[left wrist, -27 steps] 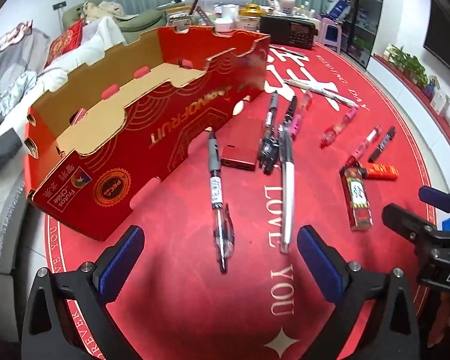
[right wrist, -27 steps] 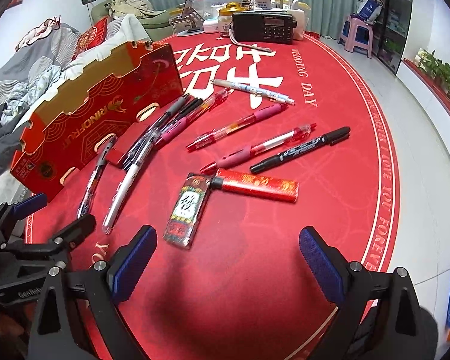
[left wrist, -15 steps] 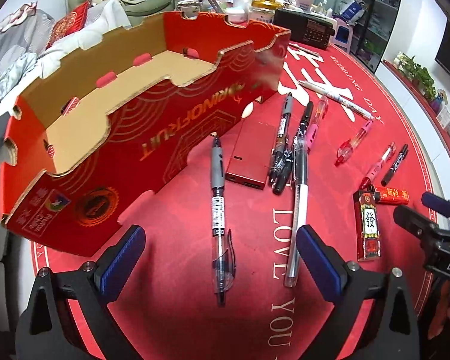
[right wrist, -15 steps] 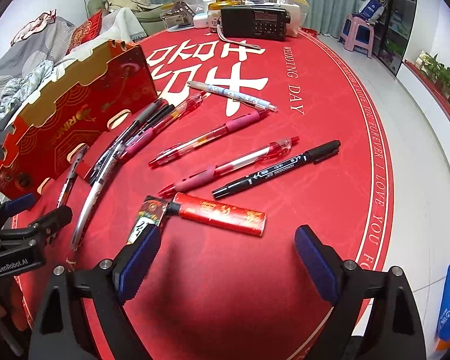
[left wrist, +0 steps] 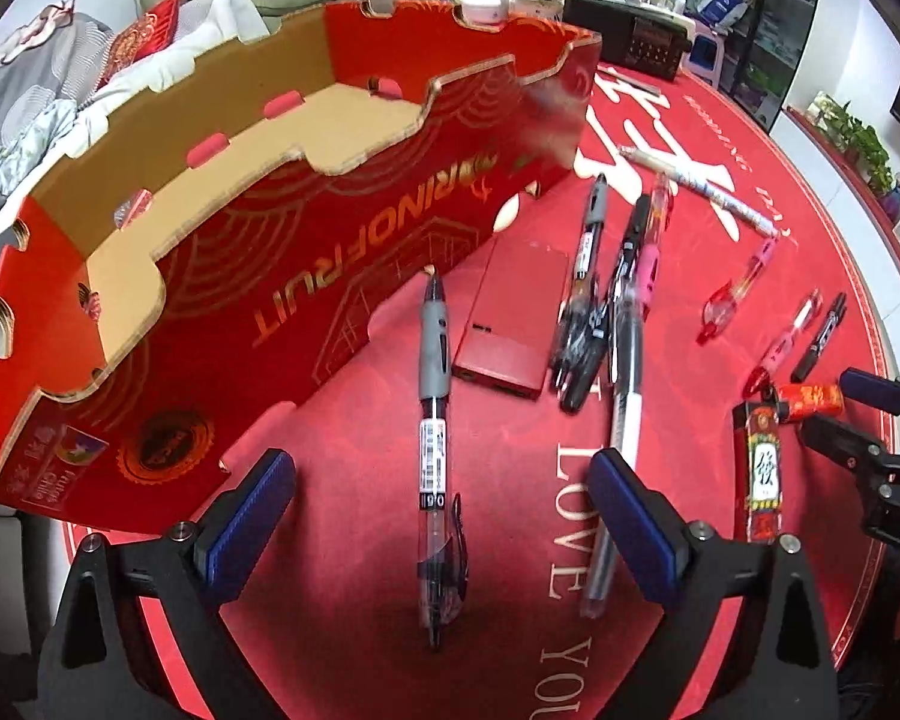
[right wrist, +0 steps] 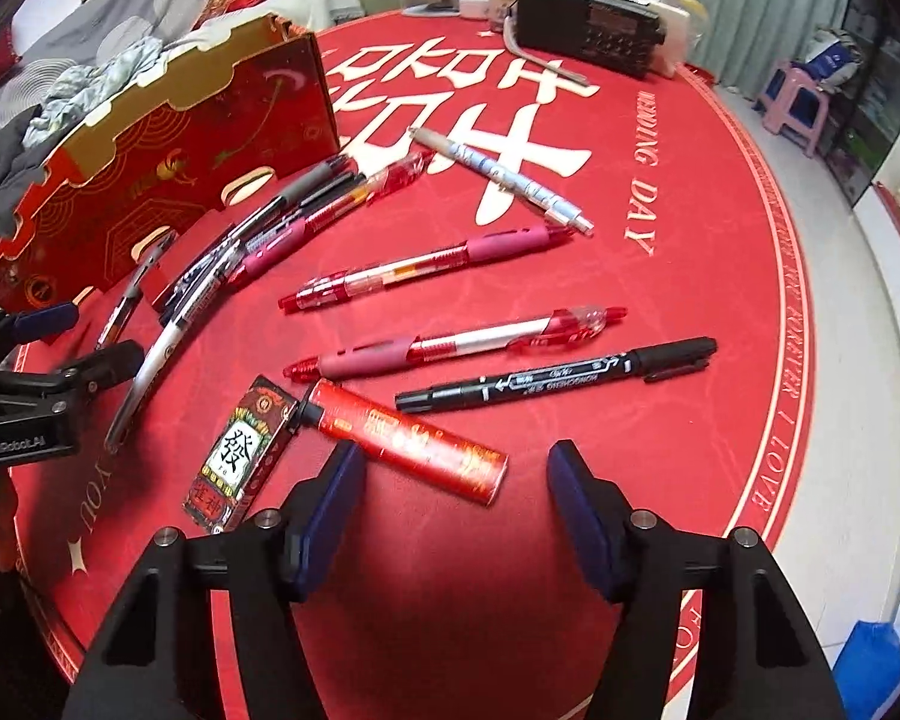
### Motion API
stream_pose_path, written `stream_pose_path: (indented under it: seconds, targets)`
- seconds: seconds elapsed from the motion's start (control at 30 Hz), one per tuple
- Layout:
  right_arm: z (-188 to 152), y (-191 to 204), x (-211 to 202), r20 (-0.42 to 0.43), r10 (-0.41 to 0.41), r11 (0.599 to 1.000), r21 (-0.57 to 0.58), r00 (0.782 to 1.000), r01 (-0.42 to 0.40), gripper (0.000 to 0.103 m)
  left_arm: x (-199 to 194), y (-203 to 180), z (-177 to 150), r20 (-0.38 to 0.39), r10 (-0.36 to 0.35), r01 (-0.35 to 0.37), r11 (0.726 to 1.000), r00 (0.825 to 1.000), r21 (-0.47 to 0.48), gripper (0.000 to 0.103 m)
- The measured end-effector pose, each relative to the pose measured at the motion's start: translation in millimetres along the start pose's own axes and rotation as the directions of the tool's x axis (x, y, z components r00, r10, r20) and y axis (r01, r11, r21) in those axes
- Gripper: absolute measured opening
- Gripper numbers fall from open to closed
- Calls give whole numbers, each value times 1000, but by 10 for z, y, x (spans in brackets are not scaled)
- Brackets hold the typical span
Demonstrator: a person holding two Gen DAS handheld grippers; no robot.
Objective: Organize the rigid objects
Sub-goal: 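Grasp the grey-capped black pen with the left gripper while the right gripper grasps the red lighter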
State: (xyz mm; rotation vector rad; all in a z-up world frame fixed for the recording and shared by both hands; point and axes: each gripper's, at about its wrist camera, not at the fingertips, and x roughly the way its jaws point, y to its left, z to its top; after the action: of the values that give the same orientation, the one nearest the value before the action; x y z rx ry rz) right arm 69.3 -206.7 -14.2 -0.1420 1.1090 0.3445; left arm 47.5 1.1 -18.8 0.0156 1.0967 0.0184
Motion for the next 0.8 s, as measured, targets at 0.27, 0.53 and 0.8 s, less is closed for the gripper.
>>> stream_pose_path:
  seconds: [0.27,0.53,0.8]
  targets:
    - [48,61,59,-9,40,983,-180,999,-41,67,75,-12,10,-38,-21,23,998,999,51,99]
    - [134,249,104,-61,107,941,-316,992,-121,56,100,-15,48,-42,-25,28,998,999,61,99]
    - [92,298,85,-47,88,957,-272,995,-97,50,120,-34,81,-41,-18,21,998,999,66,100]
